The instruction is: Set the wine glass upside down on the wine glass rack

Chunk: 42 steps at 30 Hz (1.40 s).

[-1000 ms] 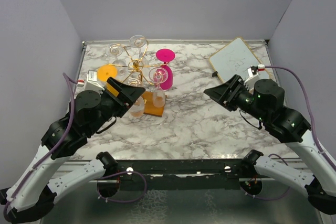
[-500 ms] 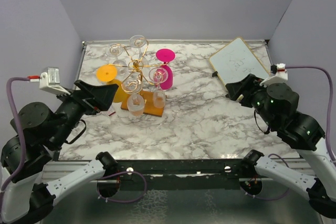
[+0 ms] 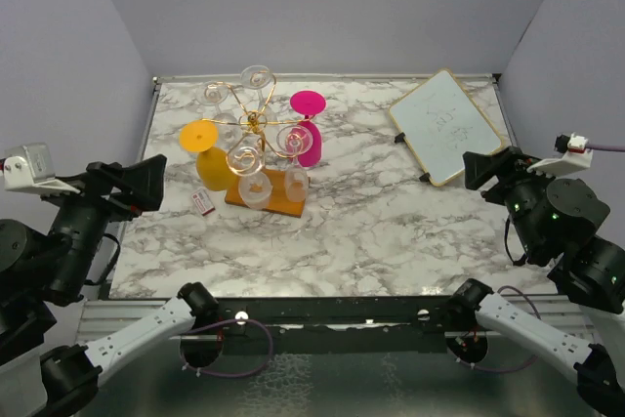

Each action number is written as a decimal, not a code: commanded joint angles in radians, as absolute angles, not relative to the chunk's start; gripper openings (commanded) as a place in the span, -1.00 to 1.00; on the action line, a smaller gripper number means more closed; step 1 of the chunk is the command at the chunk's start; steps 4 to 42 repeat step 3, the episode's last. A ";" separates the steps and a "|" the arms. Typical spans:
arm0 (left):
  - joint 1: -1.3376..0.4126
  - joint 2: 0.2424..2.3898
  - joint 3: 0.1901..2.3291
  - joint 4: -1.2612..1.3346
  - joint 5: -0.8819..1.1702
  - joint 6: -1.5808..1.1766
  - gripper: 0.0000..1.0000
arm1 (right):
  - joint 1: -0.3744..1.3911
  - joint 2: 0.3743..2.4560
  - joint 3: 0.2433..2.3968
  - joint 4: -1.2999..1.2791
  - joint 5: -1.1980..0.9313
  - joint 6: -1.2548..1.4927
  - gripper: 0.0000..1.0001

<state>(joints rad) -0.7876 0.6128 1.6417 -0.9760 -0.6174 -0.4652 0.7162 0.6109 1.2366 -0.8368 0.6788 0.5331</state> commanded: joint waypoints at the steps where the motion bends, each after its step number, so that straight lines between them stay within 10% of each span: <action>1: -0.787 0.592 1.655 -1.011 -0.696 -0.408 0.98 | 0.719 0.604 1.258 -0.823 0.726 0.515 0.30; 42: -0.788 0.590 1.652 -1.015 -0.700 -0.408 0.98 | 0.719 0.606 1.257 -0.824 0.725 0.519 0.30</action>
